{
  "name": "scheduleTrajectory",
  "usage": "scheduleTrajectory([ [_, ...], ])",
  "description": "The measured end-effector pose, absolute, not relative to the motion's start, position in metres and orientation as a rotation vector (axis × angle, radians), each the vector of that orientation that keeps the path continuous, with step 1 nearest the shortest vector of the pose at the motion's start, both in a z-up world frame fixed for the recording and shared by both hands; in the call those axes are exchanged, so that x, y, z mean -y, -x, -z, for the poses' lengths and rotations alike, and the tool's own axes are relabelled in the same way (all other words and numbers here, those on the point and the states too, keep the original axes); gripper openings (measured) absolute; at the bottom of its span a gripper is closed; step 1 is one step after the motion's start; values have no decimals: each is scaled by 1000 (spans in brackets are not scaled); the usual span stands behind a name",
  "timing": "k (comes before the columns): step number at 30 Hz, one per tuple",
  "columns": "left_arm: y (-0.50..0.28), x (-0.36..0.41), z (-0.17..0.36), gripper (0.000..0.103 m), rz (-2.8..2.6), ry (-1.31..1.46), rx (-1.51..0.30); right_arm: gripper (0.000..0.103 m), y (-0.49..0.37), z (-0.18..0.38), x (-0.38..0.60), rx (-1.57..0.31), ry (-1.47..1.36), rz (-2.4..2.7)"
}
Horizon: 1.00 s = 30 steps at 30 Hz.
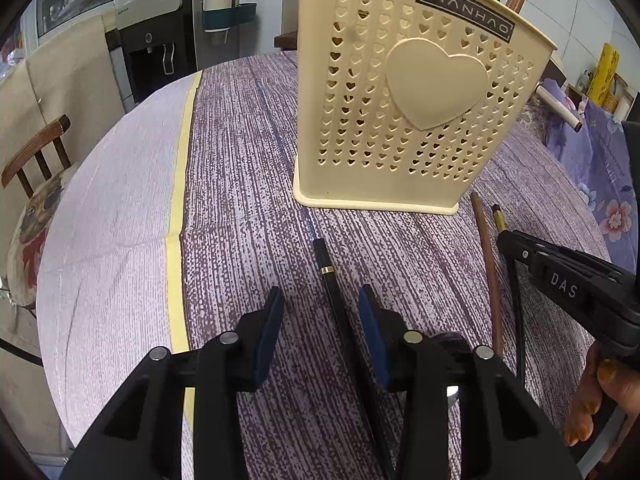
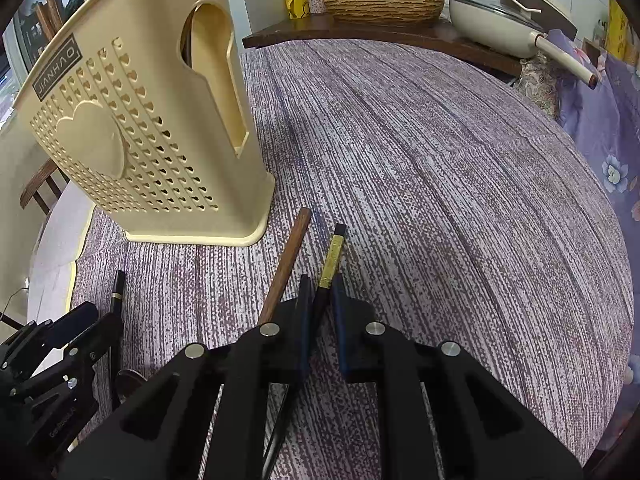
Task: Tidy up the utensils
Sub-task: 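Grasp a black chopstick with the right tool while the left tool grasps another black chopstick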
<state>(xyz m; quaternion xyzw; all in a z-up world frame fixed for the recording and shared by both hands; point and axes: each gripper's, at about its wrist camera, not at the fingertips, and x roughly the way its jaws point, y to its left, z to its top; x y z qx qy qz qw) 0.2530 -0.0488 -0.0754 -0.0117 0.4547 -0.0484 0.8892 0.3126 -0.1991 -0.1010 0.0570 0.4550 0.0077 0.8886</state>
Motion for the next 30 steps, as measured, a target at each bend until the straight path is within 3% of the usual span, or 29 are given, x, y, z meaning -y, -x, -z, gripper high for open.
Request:
scheduleTrajectory([
  [15,-246,64,77,12,16,-67,-911,12,-303,100,183,-927,-82,23],
  [30,-255,57,76,9,57,-31,-925,10,-308,99,196,-931,-186,-9],
])
